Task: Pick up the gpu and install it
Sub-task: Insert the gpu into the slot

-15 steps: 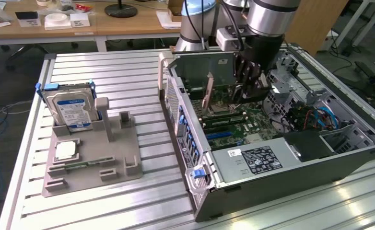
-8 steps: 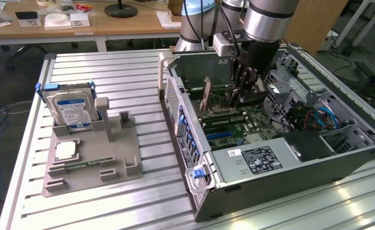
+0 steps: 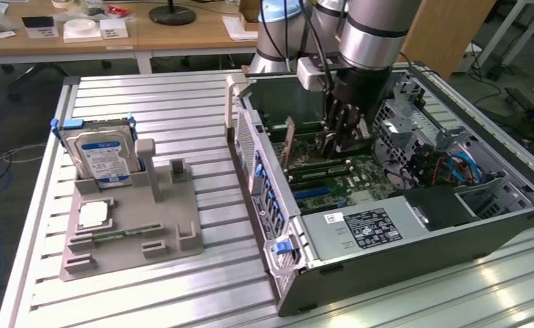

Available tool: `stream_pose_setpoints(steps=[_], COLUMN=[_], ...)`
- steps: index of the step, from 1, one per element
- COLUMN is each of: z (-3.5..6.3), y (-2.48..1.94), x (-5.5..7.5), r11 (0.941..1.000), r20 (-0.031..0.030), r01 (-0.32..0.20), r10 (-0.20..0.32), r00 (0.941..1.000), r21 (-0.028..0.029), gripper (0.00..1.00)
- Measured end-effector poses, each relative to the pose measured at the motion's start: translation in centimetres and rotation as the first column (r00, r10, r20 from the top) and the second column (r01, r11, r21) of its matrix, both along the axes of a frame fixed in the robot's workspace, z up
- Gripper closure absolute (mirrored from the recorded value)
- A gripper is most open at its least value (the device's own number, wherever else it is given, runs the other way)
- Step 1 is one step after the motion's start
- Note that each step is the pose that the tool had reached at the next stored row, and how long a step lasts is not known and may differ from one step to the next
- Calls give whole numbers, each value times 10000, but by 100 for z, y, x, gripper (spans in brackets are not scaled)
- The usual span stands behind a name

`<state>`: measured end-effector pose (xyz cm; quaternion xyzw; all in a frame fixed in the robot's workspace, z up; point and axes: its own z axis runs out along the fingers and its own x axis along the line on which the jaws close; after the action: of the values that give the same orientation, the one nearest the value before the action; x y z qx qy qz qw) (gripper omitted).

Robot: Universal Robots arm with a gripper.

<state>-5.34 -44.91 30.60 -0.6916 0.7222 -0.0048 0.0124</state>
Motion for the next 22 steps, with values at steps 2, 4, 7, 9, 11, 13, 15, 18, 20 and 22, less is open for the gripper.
stream_pose_setpoints(steps=[2,4,7,9,11,13,15,18,20,22], z=[-36,-73,-118,-138,-174,-210,-246,-300,-337,-372], y=[-5,-25,-55,-61,-62,-62,-62,-62,-70,-84], x=[-2,-3,-11,-23,-23,-24,-43,-59,-59,-59], r11=[10000,10000,10000,10000,10000,10000,10000,10000,10000,10000], r20=[0,-1,1,0,0,0,0,0,0,0], r01=[-2,-1,2,-1,-2,0,0,-1,-2,-1], r10=[2,1,-2,1,2,0,0,1,2,1], r00=[10000,10000,10000,10000,10000,10000,10000,10000,10000,10000], r21=[0,-1,2,0,0,1,1,1,1,1], gripper=[72,72,72,72,72,72,72,72,72,72])
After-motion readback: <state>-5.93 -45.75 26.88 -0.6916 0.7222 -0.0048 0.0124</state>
